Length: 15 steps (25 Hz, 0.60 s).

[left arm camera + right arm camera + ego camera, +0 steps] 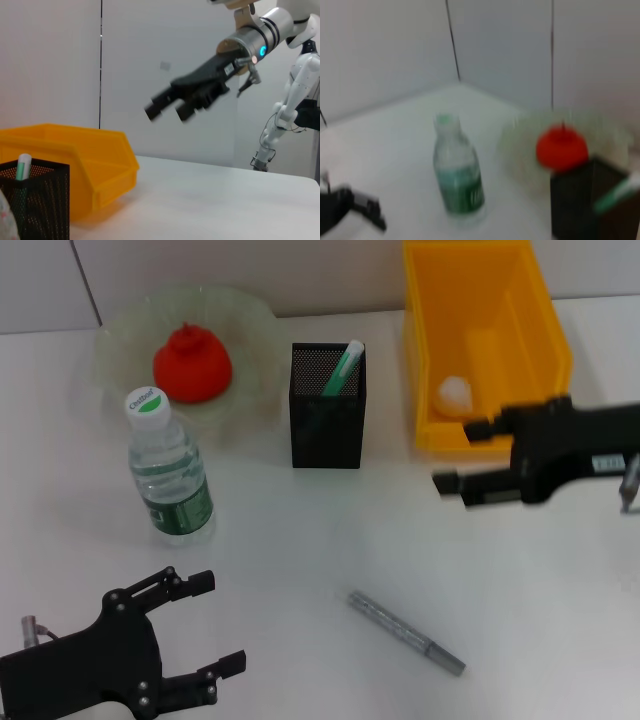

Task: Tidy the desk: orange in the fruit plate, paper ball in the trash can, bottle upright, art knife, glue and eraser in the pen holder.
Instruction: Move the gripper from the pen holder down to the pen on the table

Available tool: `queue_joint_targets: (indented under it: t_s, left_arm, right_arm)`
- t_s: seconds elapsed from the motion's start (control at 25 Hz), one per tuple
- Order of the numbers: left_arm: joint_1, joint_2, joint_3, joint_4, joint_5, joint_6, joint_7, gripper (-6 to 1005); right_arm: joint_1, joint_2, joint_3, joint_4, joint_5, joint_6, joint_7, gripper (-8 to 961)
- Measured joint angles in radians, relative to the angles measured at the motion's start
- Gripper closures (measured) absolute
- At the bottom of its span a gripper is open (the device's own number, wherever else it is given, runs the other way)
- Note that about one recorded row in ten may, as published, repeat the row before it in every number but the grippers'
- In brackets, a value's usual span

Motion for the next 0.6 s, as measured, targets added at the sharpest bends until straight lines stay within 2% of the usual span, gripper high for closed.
queue_joint_targets:
  t_s: [0.04,0.12,0.24,0.28,0.4,0.44,0.6]
  left_arm:
    - [0.003,0.000,0.000,0.000,0.002,-0.002,0.001,140]
    - [0.003,0.000,0.000,0.000,0.004,-0.003,0.001,140]
    - [0.003,0.000,0.000,0.000,0.006,-0.005,0.002,140]
    - [0.003,0.000,0.000,0.000,0.006,-0.005,0.002,140]
    - [0.003,0.001,0.000,0.000,0.006,-0.006,0.002,140]
    - [0.004,0.002,0.000,0.000,0.006,-0.006,0.002,140]
    - [0.006,0.003,0.000,0.000,0.005,-0.006,0.002,140]
  right_arm:
    - [0.003,0.002,-0.054,-0.070,-0.121,-0.033,0.115,188]
    - [0.007,0.002,-0.083,-0.097,-0.172,-0.044,0.165,189]
    - [0.050,0.000,-0.211,-0.166,-0.344,-0.097,0.359,189]
    - [0.050,0.000,-0.211,-0.166,-0.344,-0.097,0.359,189]
    - [0.099,0.000,-0.307,-0.183,-0.432,-0.133,0.471,190]
    - [0.127,0.000,-0.371,-0.188,-0.478,-0.142,0.531,190]
    - [0.170,0.000,-0.453,-0.190,-0.533,-0.148,0.608,191]
